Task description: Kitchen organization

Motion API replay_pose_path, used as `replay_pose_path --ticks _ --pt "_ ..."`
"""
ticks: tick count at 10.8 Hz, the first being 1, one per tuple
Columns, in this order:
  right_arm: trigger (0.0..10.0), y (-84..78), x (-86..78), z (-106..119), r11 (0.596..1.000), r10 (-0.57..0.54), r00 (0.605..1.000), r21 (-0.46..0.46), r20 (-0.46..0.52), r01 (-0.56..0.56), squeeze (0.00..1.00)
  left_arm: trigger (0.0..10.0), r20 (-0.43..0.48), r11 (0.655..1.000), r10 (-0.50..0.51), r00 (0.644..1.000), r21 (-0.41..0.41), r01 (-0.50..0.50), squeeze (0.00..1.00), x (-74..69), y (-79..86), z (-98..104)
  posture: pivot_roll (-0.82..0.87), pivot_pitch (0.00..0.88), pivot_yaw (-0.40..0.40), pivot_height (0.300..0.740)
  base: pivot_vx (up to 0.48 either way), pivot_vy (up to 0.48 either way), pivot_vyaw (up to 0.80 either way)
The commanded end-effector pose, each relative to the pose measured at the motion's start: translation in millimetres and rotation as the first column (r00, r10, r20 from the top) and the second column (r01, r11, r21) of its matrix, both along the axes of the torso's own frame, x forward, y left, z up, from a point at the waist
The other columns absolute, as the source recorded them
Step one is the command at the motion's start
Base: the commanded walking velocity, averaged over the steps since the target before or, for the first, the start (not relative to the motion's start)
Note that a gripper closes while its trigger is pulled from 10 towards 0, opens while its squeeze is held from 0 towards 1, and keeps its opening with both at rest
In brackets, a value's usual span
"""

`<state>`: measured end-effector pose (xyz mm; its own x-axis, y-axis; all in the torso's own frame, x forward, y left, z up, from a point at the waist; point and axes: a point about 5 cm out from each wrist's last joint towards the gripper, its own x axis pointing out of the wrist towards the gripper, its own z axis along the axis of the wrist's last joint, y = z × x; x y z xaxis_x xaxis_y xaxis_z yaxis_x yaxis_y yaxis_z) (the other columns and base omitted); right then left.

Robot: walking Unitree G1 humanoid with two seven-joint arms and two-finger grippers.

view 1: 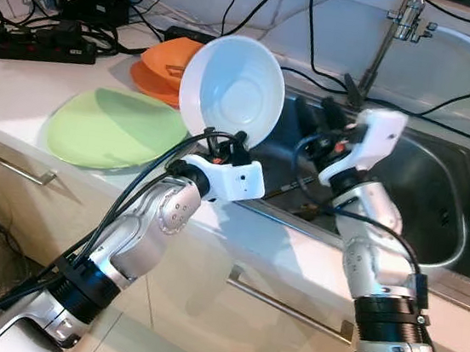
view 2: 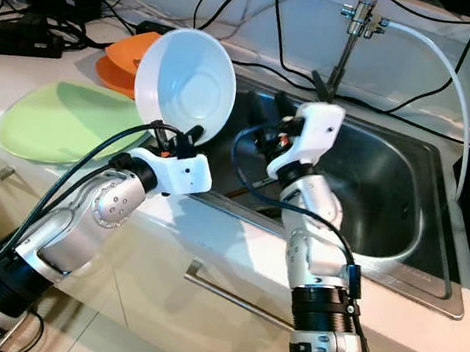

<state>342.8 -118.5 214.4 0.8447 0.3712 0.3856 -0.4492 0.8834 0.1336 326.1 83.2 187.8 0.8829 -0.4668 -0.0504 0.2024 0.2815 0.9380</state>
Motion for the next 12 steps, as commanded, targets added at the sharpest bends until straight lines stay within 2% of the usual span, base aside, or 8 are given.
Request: replay_pose_path --ticks 1,3,8,12 --pt "10.0 -3.3 -0.4 11 1.000 0.004 0.999 0.012 0.032 -0.004 0.00 10.0 0.012 1.000 -0.016 1.000 0.011 0.016 0.00 -0.3 -3.0 2 0.21 0.000 -0.034 0.740 0.000 0.000 0.00" --pt "10.0 -6.8 -1.8 13 1.000 0.003 1.000 0.022 0.028 -0.004 0.00 10.0 -0.006 1.000 -0.010 1.000 0.026 0.011 0.00 -0.1 -2.4 -1 0.21 0.000 -0.032 0.740 0.000 0.000 0.00" --pt "10.0 15.0 -5.4 7 0.996 0.080 0.997 0.044 -0.011 -0.079 0.00 10.0 -0.014 0.998 -0.040 0.999 0.048 0.041 0.00 -0.7 -8.1 -3 0.22 0.000 -0.039 0.740 0.000 0.000 0.00" --pt "10.0 24.0 -5.2 5 0.994 0.106 0.994 0.037 -0.026 -0.105 0.00 10.0 0.008 0.994 -0.089 0.996 0.064 0.089 0.00 -3.2 -17.6 1 0.22 0.000 -0.043 0.740 0.000 0.000 0.00"
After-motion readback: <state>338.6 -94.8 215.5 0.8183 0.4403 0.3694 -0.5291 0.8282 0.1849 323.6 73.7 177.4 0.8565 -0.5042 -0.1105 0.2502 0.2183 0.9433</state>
